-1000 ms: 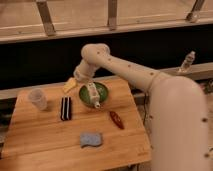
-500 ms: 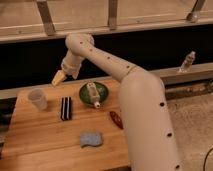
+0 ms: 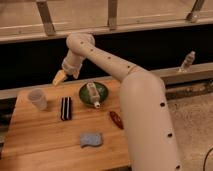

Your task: Pick up the ceramic cup

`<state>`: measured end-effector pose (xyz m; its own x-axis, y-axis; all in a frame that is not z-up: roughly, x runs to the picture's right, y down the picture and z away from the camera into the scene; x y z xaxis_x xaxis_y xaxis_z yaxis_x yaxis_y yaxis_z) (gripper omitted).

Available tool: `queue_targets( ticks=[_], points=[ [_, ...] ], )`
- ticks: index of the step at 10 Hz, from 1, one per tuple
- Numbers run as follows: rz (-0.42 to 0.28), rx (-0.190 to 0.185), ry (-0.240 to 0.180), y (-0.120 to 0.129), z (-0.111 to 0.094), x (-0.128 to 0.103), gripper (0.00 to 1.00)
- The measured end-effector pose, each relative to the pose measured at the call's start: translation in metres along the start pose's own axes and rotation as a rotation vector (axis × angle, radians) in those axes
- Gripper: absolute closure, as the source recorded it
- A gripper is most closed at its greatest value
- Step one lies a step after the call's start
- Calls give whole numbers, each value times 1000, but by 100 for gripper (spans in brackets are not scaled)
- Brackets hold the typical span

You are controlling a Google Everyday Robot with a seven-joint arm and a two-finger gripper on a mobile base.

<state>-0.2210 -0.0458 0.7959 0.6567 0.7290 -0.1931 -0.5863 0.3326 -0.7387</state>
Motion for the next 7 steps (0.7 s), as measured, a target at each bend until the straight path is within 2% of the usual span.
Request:
queue_targets(
  ticks=[3, 7],
  points=[
    [-43, -5, -29, 15, 10, -6, 20],
    [-156, -35, -50, 92, 61, -53, 20]
  ],
)
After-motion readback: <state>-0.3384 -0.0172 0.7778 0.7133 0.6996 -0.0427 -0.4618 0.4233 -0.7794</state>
